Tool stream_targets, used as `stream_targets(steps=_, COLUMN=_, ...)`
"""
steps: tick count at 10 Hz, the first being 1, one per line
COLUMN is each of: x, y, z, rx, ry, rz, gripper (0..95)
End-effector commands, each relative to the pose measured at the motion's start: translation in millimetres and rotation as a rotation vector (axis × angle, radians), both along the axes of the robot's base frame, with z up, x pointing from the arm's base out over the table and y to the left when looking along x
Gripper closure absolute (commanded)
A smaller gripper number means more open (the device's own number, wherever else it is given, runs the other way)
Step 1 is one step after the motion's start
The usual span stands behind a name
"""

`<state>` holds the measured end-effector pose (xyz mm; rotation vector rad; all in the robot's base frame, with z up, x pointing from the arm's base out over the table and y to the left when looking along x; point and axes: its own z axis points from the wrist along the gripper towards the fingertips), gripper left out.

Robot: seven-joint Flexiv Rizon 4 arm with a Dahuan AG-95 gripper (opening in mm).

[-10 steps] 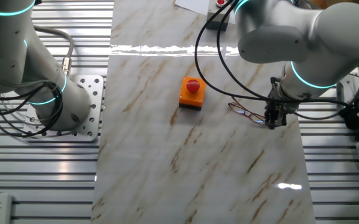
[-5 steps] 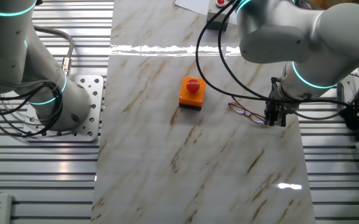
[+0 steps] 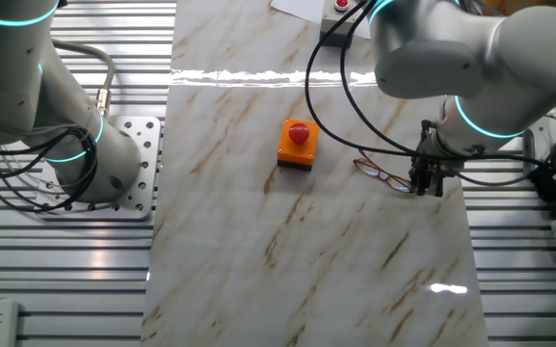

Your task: Unfold the leg of the glasses (with one hand)

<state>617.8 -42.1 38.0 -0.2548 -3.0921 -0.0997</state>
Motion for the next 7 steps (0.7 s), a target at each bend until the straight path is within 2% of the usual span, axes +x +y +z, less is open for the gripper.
stream_targets(steps=1, x=-0.3, y=-0.3, z=-1.7, rx=-0.001, ry=0.005, rz=0.001, gripper=76.0)
stream_targets(steps=7, x=-0.2, y=-0.1, z=-4.8, rx=0.0, ry=0.015, rz=0.003, gripper=76.0)
